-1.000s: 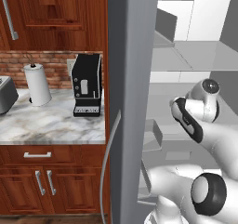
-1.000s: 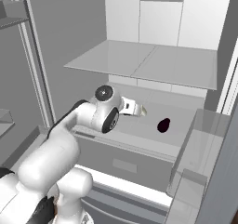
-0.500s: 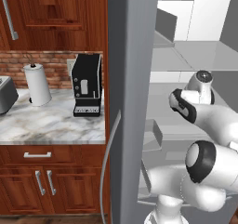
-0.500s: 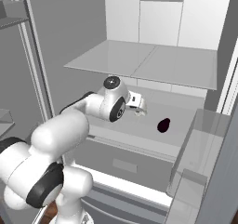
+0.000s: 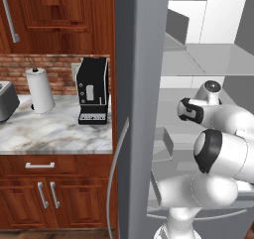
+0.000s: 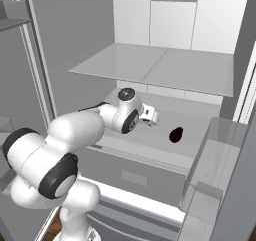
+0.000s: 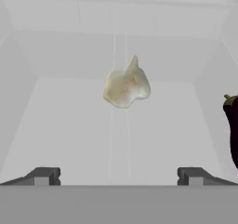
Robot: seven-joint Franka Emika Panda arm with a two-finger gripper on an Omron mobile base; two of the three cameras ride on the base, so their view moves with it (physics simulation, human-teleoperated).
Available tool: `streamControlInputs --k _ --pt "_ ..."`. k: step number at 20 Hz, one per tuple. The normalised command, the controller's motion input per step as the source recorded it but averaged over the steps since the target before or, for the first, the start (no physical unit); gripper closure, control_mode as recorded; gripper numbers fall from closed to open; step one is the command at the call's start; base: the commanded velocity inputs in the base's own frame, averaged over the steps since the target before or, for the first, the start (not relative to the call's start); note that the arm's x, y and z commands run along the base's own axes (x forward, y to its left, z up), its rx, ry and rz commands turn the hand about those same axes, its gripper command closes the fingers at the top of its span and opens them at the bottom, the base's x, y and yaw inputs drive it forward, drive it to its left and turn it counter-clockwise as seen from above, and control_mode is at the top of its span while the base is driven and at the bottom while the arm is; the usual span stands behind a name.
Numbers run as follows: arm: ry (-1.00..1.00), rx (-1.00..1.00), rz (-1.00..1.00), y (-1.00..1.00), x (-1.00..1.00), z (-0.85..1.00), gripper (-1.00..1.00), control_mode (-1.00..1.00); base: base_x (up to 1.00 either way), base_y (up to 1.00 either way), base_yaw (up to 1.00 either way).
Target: Retrieve the bottle and the shaker from the cabinet and place them next to the mixing bowl on the counter. Then add garlic from the fridge to the mixing bowl.
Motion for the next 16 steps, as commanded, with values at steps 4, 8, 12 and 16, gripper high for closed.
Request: streamControlInputs --k 4,8,12,16 --pt "0.00 0.04 0.00 -0.22 0.13 -0.03 -1.00 -1.00 0.00 0.00 0.00" --pt "0.02 0.01 0.00 -0.22 0.35 0.02 -1.00 -1.00 0.00 0.00 0.00" --pt "0.19 0.00 0.00 -0.08 0.46 0.15 -1.00 -1.00 0.00 0.00 0.00" --pt "0.11 0.01 0.00 0.00 0.23 -0.01 -1.00 -1.00 0.00 0.00 0.00"
